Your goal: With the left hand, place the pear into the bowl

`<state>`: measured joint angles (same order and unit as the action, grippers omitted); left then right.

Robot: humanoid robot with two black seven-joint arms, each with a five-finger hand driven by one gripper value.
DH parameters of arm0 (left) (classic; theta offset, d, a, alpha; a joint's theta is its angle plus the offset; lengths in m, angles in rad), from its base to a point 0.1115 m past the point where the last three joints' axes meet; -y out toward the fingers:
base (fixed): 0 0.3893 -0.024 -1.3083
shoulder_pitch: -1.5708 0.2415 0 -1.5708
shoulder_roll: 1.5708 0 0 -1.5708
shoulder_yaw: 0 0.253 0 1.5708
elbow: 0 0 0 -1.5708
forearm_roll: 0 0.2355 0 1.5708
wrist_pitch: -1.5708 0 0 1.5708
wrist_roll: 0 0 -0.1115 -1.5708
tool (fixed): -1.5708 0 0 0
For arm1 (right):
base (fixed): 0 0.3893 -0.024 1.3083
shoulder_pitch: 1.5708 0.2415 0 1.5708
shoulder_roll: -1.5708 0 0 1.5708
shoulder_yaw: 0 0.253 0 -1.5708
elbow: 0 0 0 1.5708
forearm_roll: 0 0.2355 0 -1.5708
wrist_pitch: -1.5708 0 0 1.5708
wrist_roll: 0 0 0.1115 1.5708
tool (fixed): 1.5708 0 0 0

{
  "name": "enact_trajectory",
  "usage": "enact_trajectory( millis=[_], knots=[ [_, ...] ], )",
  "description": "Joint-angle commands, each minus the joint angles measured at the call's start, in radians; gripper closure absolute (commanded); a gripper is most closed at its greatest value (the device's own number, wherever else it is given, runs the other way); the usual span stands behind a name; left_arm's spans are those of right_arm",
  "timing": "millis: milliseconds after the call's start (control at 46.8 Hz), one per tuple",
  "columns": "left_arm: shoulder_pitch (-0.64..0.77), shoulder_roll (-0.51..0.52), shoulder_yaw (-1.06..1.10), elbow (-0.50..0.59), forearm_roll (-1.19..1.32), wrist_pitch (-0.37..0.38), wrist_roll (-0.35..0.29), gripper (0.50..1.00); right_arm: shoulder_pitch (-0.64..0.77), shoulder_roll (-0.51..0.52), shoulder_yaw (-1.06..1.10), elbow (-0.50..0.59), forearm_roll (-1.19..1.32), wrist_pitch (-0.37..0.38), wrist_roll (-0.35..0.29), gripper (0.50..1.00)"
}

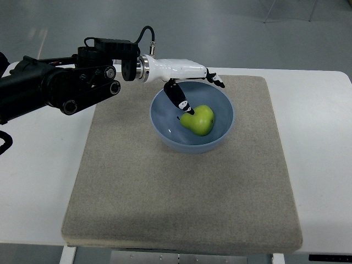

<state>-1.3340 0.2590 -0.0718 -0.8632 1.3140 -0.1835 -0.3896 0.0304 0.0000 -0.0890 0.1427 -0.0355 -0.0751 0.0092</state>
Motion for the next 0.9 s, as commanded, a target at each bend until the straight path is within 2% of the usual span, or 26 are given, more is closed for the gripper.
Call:
enact_trajectory(
  millis=[0, 64, 171, 449, 620, 877],
  knots=[
    [0.001, 0.0, -0.02, 0.029, -0.002, 0.025, 0.0, 0.609, 0.0, 0.0, 0.0, 0.0, -0.001, 0.0, 0.0, 0.576],
    [0.001, 0.0, -0.042, 0.058, -0.007, 0.045, 0.0, 0.577, 0.0, 0.0, 0.0, 0.0, -0.001, 0.0, 0.0, 0.574],
    [0.006, 0.0, -0.083, 0.114, -0.013, 0.075, 0.0, 0.576, 0.0, 0.0, 0.0, 0.0, 0.0, 0.0, 0.0, 0.574],
    [0.016, 0.0, -0.118, 0.251, -0.119, 0.091, 0.0, 0.574, 0.0, 0.0, 0.0, 0.0, -0.001, 0.0, 0.0, 0.576],
    [0.021, -0.001, -0.118, 0.326, -0.246, 0.122, 0.0, 0.551, 0.0, 0.0, 0.0, 0.0, -0.001, 0.0, 0.0, 0.576],
    [0.076, -0.063, -0.115, 0.466, -0.453, 0.236, 0.009, 0.551, 0.0, 0.0, 0.0, 0.0, 0.0, 0.0, 0.0, 0.574]
  ],
)
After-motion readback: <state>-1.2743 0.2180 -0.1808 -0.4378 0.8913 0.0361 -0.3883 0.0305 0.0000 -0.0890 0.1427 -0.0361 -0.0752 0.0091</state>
